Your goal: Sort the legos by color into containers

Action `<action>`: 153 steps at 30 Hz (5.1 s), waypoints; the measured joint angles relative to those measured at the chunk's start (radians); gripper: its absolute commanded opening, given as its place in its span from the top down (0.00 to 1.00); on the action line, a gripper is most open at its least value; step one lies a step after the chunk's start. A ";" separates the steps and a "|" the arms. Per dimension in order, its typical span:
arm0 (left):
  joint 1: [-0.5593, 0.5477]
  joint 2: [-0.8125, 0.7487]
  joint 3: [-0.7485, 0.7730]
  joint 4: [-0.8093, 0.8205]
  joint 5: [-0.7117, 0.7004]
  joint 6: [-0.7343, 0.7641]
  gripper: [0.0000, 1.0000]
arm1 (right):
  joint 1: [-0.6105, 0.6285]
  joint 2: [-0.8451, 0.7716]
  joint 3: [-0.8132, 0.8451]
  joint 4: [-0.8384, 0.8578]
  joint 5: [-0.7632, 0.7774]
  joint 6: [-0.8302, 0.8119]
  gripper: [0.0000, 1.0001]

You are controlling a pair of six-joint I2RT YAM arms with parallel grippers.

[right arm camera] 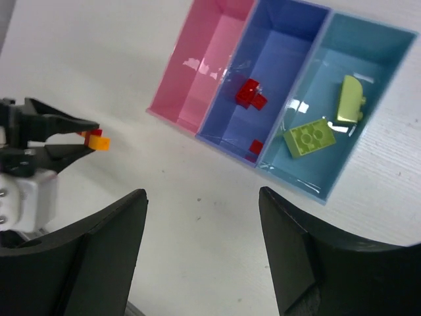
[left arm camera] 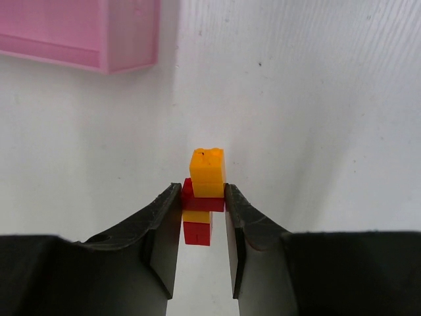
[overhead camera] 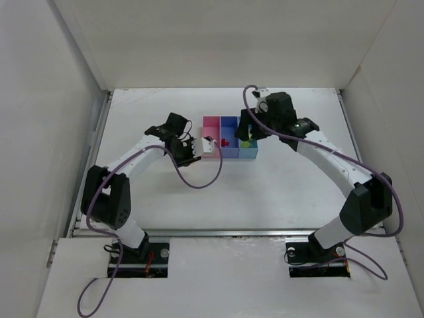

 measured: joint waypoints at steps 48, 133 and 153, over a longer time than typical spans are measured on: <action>-0.107 -0.217 0.132 -0.058 0.118 -0.300 0.91 | 0.150 0.089 -0.064 0.229 -0.324 0.453 0.43; -0.133 -0.241 -0.016 0.057 0.052 -0.417 0.91 | 0.050 -0.007 -0.157 0.259 -0.311 0.482 1.00; -0.100 -0.226 -0.400 0.220 -0.175 -0.336 0.76 | 0.017 -0.147 -0.229 0.095 -0.044 0.425 1.00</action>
